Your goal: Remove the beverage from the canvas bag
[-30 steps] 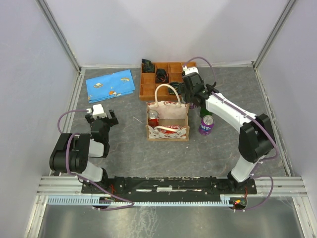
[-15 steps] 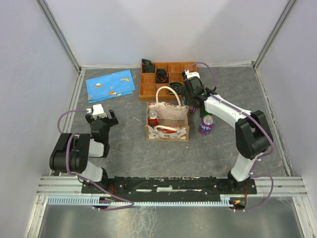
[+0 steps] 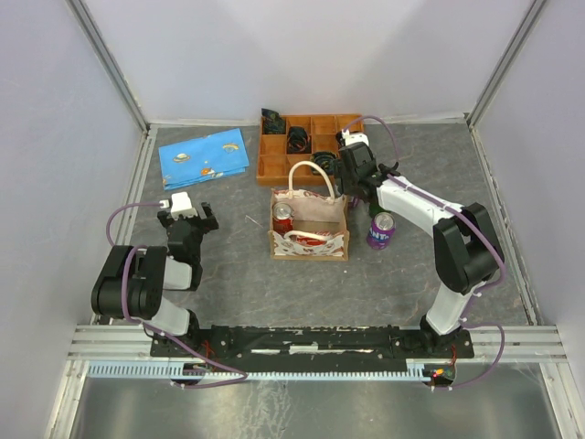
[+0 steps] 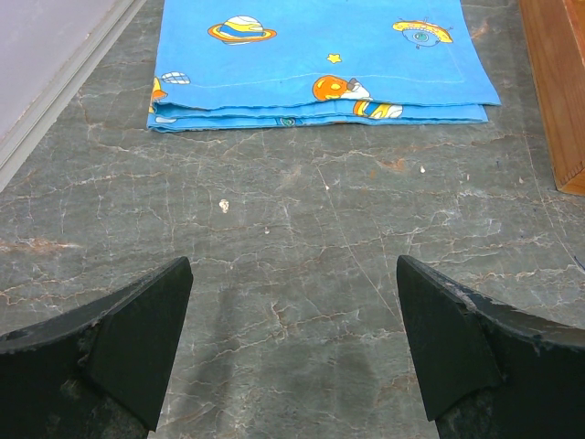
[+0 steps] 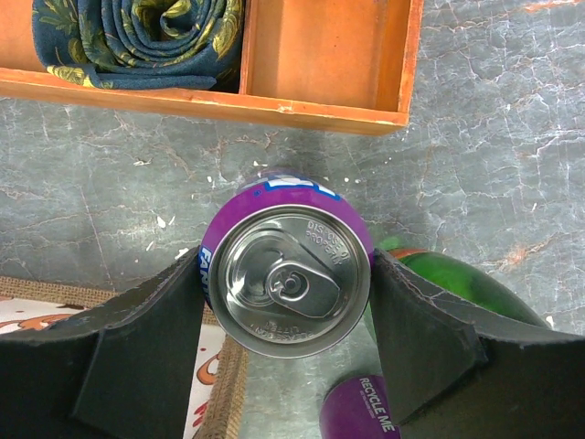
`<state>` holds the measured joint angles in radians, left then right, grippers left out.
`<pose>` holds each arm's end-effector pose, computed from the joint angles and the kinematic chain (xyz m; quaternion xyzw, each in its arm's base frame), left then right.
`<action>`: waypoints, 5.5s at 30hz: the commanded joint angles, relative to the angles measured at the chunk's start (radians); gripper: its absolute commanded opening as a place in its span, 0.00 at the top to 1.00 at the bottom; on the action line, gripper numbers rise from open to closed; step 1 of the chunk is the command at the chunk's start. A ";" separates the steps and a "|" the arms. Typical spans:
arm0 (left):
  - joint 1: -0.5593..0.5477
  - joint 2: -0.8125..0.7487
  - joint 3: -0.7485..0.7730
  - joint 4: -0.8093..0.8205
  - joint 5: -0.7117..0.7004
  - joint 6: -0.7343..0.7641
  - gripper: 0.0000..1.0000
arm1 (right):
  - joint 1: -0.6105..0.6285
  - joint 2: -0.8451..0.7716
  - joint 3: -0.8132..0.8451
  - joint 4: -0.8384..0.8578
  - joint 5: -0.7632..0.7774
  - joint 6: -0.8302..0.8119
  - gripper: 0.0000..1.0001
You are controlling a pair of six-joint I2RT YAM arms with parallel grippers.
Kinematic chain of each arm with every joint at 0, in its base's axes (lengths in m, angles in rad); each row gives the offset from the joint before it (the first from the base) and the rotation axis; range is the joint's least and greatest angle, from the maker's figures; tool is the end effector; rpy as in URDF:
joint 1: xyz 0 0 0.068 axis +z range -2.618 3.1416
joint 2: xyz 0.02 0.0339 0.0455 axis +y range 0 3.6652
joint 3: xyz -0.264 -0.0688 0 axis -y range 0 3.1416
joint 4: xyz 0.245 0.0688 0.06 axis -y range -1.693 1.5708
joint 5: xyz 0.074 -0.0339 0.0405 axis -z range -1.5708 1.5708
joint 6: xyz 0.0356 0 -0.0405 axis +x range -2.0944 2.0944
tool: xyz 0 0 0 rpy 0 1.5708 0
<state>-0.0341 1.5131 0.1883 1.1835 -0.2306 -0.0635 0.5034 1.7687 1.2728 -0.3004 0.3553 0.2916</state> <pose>0.2304 0.0003 0.1387 -0.0864 0.7491 0.0550 0.6545 0.3485 0.1778 0.2318 -0.0300 0.9133 -0.0070 0.4061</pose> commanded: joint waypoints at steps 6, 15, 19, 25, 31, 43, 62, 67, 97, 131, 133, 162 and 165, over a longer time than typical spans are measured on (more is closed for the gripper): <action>0.003 0.003 0.022 0.038 -0.009 0.004 0.01 | 0.006 0.064 0.109 -0.141 0.022 0.001 0.25; 0.002 0.004 0.022 0.038 -0.009 0.003 0.01 | 0.009 0.096 0.135 -0.181 0.030 0.006 0.01; 0.002 0.003 0.022 0.039 -0.010 0.004 0.01 | 0.017 0.058 0.167 -0.186 0.037 -0.016 0.01; 0.002 0.003 0.022 0.039 -0.009 0.004 0.01 | 0.068 -0.078 0.249 -0.218 0.088 -0.072 0.01; 0.002 0.003 0.022 0.038 -0.009 0.004 0.01 | 0.175 -0.227 0.267 -0.222 0.115 -0.127 0.01; 0.002 0.004 0.021 0.038 -0.009 0.004 0.01 | 0.313 -0.322 0.212 -0.342 -0.031 -0.141 0.03; 0.002 0.003 0.022 0.038 -0.009 0.005 0.01 | 0.338 -0.032 0.171 -0.411 -0.315 -0.179 0.05; 0.002 0.003 0.022 0.039 -0.009 0.004 0.01 | 0.337 0.035 0.173 -0.438 -0.414 -0.205 0.01; 0.002 0.003 0.022 0.040 -0.009 0.004 0.01 | 0.325 0.156 0.168 -0.439 -0.322 -0.229 1.00; 0.002 0.003 0.022 0.039 -0.010 0.005 0.01 | 0.325 -0.516 0.074 -0.192 -0.047 -0.218 1.00; 0.002 0.003 0.022 0.040 -0.009 0.004 0.01 | 0.325 -0.542 0.042 -0.142 -0.038 -0.208 1.00; 0.001 0.003 0.020 0.040 -0.009 0.004 0.01 | -0.038 -0.895 -0.253 0.145 -0.313 0.222 1.00; 0.001 0.003 0.019 0.040 -0.009 0.004 0.01 | -0.055 -0.890 -0.239 0.109 -0.314 0.244 1.00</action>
<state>-0.0341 1.5131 0.1898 1.1835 -0.2306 -0.0635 0.4683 0.9127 0.9993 -0.3073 0.0959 0.4618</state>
